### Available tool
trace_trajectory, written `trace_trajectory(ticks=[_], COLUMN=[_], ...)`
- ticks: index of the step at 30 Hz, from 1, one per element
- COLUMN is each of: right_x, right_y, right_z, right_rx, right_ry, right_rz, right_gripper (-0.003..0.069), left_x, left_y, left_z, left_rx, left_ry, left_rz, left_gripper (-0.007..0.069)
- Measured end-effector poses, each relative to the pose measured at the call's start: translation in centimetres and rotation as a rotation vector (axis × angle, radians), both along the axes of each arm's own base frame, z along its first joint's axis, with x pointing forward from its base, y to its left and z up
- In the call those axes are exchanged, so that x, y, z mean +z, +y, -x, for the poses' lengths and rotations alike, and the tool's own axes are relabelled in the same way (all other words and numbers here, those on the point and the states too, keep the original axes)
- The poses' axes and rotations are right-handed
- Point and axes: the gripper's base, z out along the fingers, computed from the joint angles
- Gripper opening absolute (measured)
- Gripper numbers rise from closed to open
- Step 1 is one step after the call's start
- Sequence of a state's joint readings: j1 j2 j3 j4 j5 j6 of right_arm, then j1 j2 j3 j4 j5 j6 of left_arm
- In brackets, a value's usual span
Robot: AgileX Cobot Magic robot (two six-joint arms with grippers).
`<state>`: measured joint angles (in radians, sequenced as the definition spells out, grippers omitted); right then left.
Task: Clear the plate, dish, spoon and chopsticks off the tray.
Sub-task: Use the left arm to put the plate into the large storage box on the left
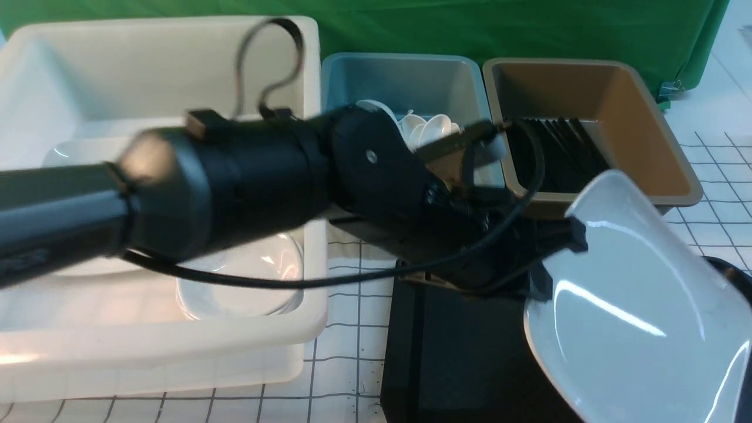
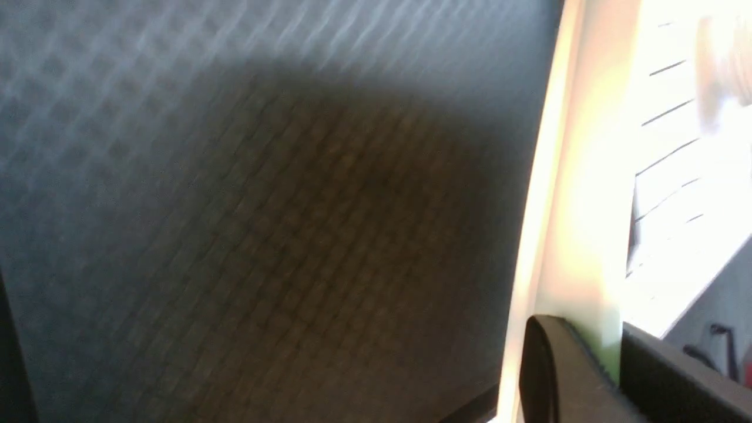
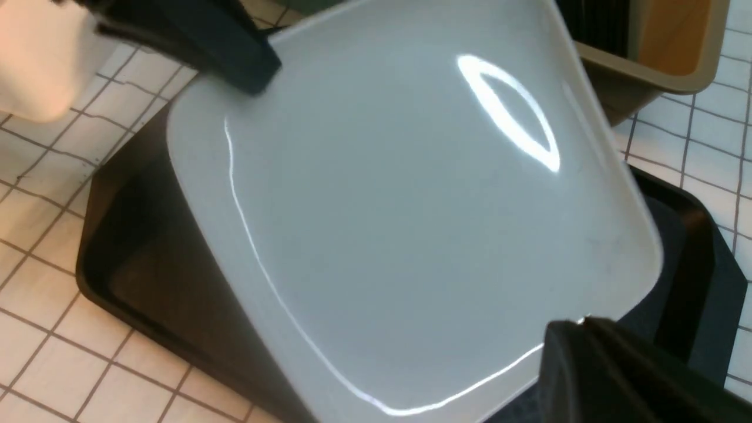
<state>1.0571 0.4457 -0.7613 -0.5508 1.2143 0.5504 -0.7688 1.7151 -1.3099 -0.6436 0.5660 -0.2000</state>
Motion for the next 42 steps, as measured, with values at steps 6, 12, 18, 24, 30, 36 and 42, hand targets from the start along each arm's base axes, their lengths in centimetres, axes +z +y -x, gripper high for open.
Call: trace_trajectory(ticks=[6, 12, 18, 24, 30, 36, 42], right_x=[0.0, 0.1, 0.1, 0.1, 0.1, 0.1, 0.1], right_y=[0.0, -0.1, -0.1, -0.1, -0.1, -0.1, -0.1], right_z=[0.0, -0.1, -0.1, -0.1, -0.1, -0.1, -0.1], right_rx=[-0.003, -0.007, -0.007, -0.010, -0.011, -0.011, -0.019], right_ry=[-0.007, -0.009, -0.010, -0.014, -0.014, -0.014, -0.010], right_rz=[0.003, 0.002, 0.003, 0.004, 0.004, 0.003, -0.007], right_gripper=[0.0013, 0.0013, 0.0013, 0.0013, 0.0013, 0.0013, 0.0013], left_x=[0.8, 2.3, 6.1, 10.0, 12.5, 13.8, 13.0], left_y=[0.7, 2.4, 6.1, 12.1, 19.5, 27.5, 34.1], left_z=[-0.3, -1.1, -2.0, -2.6, -2.7, -2.0, -1.4], left_rx=[0.028, 0.081, 0.175, 0.310, 0.472, 0.650, 0.780], left_ry=[-0.009, -0.012, -0.114, -0.208, -0.265, -0.313, -0.286], left_rz=[0.023, 0.065, 0.139, 0.186, 0.166, 0.131, 0.058], left_gripper=[0.0028, 0.0029, 0.0029, 0.0029, 0.0029, 0.0029, 0.0029])
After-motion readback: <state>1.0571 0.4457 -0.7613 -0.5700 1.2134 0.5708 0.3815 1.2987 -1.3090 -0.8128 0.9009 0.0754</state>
